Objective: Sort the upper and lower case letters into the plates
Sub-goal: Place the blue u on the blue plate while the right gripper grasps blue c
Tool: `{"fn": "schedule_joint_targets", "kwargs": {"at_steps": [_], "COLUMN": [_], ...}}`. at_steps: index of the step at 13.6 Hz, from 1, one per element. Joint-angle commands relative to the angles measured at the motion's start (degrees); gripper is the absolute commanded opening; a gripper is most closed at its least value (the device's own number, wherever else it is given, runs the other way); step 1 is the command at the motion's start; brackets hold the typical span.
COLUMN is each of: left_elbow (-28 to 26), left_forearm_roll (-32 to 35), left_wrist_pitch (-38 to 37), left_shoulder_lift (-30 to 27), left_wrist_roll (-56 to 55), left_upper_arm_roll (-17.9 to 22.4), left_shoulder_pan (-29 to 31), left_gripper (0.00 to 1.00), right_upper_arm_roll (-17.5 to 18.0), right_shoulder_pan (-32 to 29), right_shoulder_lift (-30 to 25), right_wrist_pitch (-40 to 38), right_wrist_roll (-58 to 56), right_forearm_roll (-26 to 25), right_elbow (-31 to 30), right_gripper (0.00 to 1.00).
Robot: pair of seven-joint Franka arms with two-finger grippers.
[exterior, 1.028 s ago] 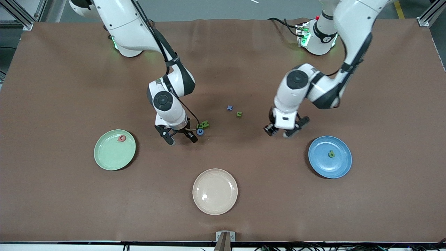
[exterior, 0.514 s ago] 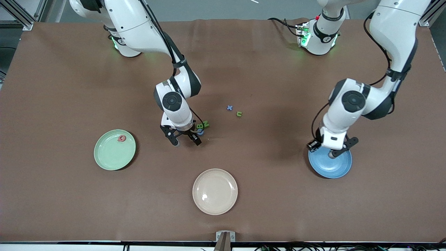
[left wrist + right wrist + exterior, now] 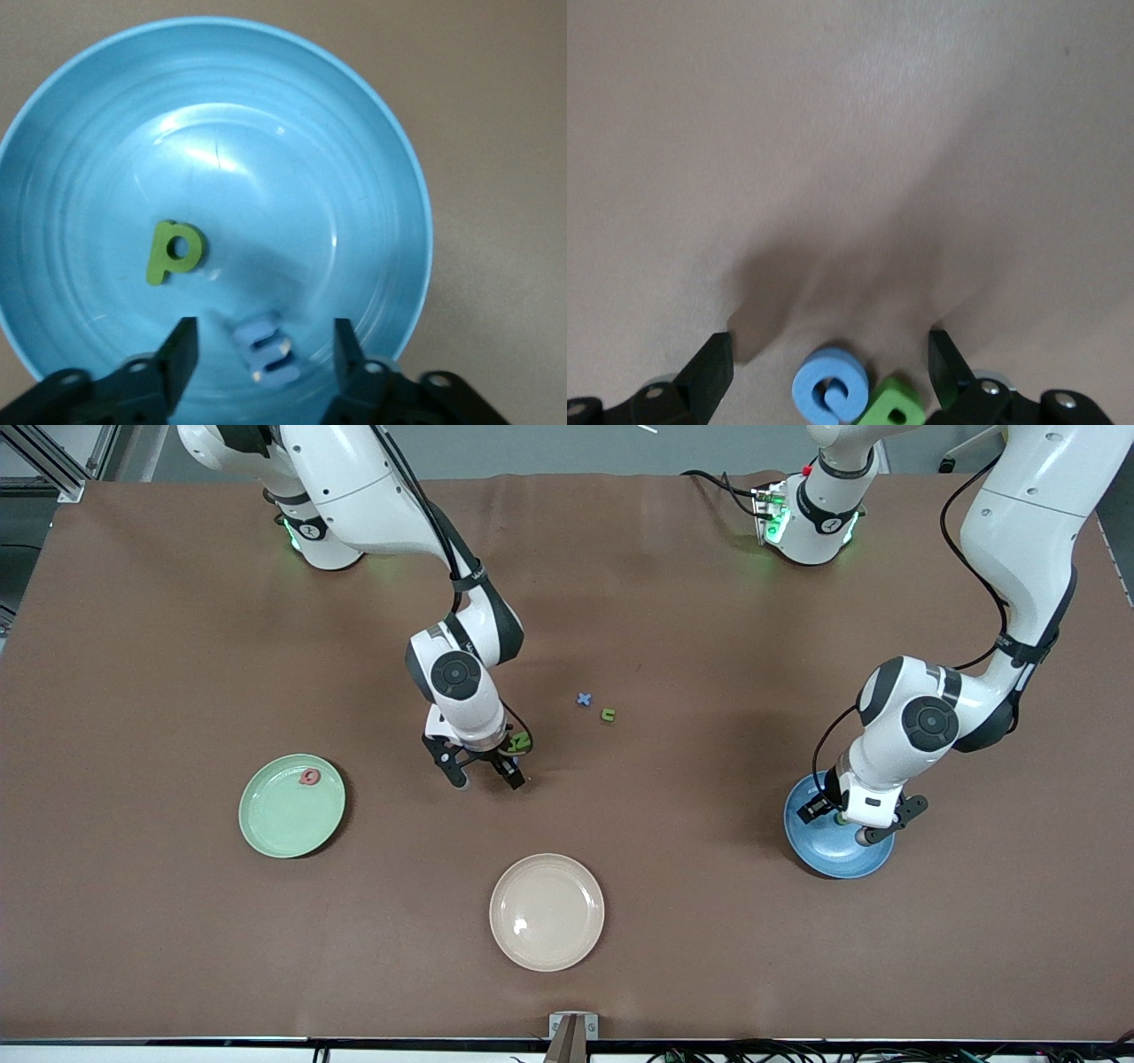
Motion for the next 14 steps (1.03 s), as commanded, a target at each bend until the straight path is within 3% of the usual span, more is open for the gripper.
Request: {"fn": "schedule_joint_targets", "kwargs": {"at_steps": [1, 2, 4, 6, 10, 14], "left_elbow": [-0.02, -0.20, 0.24, -0.20, -0.11, 0.24], "left_forearm_roll": [1.26, 1.17, 0.91, 1.08, 1.26, 1.17], "left_wrist_pitch": [-1.27, -3.71, -9.16, -9.36, -9.10, -8.48], "left_shoulder_lift": [-3.59, -5.70, -6.69, -6.34, -5.03, -2.65], "left_wrist_roll": [-0.88, -1.14, -6.64, -12.54, -30.89, -46.81], "left_upper_arm_roll": [-0.96, -2.10, -9.19, -13.43, -13.80, -13.80], "left_shoulder_pan": [0.22, -0.22, -0.40, -1.44, -10.57, -17.08], "left_gripper": [1.00, 1.00, 1.00, 1.00, 0.98, 0.96], "right_upper_arm_roll": [-0.66, -0.66, -0.66, -0.66, -0.66, -0.66], "right_shoulder_pan": [1.63, 2.33, 2.42, 2.42, 1.28, 0.84], "right_shoulder_lift": [2.34, 2.34, 2.34, 2.34, 2.34, 2.69], "right_wrist_pitch": [-0.10, -0.10, -0.19, -0.71, -9.31, -9.42], "right_wrist_roll": [3.57, 4.36, 4.72, 5.50, 5.51, 5.25], "right_forearm_roll": [-0.47, -0.47, -0.47, -0.47, -4.15, -4.69], "right_elbow": [2.14, 2.14, 2.23, 2.92, 7.06, 7.06], "right_gripper": [0.95, 0.94, 0.93, 0.91, 0.78, 0.65]}}
